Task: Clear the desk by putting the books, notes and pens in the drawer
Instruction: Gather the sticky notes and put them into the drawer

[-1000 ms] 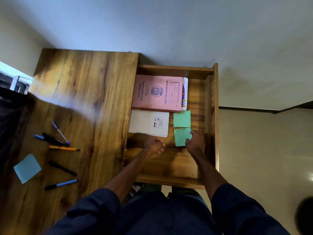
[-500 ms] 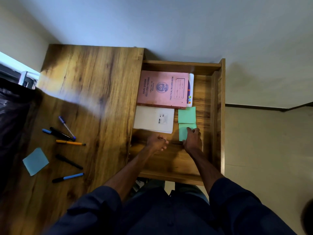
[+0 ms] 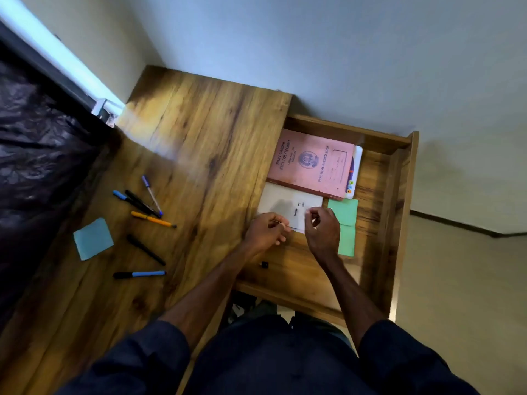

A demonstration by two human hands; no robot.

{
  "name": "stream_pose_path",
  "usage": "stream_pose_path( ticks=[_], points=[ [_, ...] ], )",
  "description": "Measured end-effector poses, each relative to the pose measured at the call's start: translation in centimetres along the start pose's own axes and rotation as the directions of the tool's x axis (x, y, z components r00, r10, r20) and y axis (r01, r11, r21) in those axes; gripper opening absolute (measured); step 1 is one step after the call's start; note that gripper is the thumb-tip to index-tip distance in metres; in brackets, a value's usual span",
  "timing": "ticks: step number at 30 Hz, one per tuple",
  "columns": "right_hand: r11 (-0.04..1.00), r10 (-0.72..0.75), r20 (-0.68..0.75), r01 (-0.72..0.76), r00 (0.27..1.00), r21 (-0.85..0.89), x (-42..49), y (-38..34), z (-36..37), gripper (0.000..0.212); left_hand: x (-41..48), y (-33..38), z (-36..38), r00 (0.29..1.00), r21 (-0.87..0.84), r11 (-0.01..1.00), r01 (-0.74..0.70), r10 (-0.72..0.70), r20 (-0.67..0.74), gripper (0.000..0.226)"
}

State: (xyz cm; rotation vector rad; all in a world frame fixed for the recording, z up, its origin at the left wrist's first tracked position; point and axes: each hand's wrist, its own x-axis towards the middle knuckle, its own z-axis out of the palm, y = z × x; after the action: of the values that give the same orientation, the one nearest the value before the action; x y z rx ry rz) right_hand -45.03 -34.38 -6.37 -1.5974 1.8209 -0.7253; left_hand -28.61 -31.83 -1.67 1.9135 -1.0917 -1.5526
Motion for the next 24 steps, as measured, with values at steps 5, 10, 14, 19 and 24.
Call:
stream_pose_path(
  ticks=[5,10,14,19,24],
  points=[
    [0.972,-0.223,0.098,0.213,0.97,0.103,-0.7,-8.1,3.6,0.016,-2.0,-2.1,-6.6,0.985,-0.084,0.995,-0.062,0.047,-0.165,0.013],
    [0.908,-0.42,0.251,0.409,0.872,0.097,-2.2,-14.5,9.4,0.024,-4.0,-7.0,-13.7,0.918,-0.208,0.976,-0.067,-0.021,-0.395,0.015],
    [0.846,-0.526,0.375,0.513,0.763,0.144,-4.0,-18.8,14.1,0.023,-6.3,-11.5,-18.2,0.816,-0.292,0.955,-0.063,-0.119,-0.566,0.015],
    [0.785,-0.582,0.532,0.596,0.615,0.169,-6.4,-22.8,19.9,0.01,-8.1,-17.6,-22.8,0.652,-0.29,0.957,-0.028,-0.202,-0.731,0.013],
    [0.698,-0.657,0.59,0.674,0.469,0.241,-8.0,-24.1,24.0,0.016,-9.4,-20.4,-28.0,0.296,-0.002,0.977,0.211,-0.066,-0.953,0.028]
  ],
)
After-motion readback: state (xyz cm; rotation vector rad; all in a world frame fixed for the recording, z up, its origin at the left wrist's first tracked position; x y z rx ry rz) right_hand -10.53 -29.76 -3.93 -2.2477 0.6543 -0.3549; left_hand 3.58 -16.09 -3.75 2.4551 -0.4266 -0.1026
